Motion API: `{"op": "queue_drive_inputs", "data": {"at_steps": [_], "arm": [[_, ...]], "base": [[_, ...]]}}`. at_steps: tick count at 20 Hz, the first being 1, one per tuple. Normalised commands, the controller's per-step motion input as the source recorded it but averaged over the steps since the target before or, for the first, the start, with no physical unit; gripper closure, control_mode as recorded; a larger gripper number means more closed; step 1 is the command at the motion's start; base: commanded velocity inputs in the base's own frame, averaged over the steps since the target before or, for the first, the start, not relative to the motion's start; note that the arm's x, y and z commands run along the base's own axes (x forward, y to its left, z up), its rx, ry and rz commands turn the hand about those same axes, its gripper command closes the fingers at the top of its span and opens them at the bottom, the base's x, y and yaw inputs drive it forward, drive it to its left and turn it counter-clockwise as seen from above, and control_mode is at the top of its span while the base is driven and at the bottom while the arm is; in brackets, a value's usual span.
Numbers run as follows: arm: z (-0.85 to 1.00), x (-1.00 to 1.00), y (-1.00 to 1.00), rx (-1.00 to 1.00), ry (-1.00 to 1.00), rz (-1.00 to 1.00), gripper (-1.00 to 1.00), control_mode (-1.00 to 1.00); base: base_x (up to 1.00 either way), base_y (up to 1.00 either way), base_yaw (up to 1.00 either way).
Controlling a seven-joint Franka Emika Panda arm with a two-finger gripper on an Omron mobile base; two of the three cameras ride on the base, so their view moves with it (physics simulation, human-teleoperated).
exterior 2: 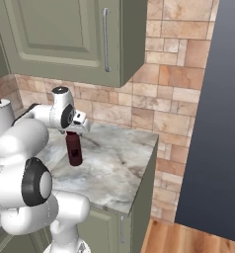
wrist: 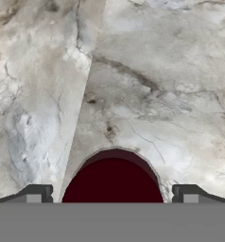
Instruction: Place the drinks on the dining counter in a tight cluster.
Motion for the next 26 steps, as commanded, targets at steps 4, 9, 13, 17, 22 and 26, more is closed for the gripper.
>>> {"op": "queue_drive_inputs", "data": {"at_steps": [4,9,13,17,22,26], "arm": [[0.0,0.0,0.0,0.0,0.0,0.0,1.0,-1.0],[0.0,0.0,0.0,0.0,0.0,0.0,1.0,-1.0],[0.0,0.0,0.0,0.0,0.0,0.0,1.0,-1.0],[0.01,-0.2,-0.2,0.0,-0.03,0.0,1.0,-1.0],[0.3,-0.55,-0.37,0.0,-0.08,-0.04,1.0,-1.0],[0.56,-0.59,-0.35,0.0,-0.03,-0.13,1.0,-1.0]], "base": [[0.0,0.0,0.0],[0.0,0.0,0.0],[0.0,0.0,0.0],[0.0,0.0,0.0],[0.0,0.0,0.0],[0.0,0.0,0.0]]}}
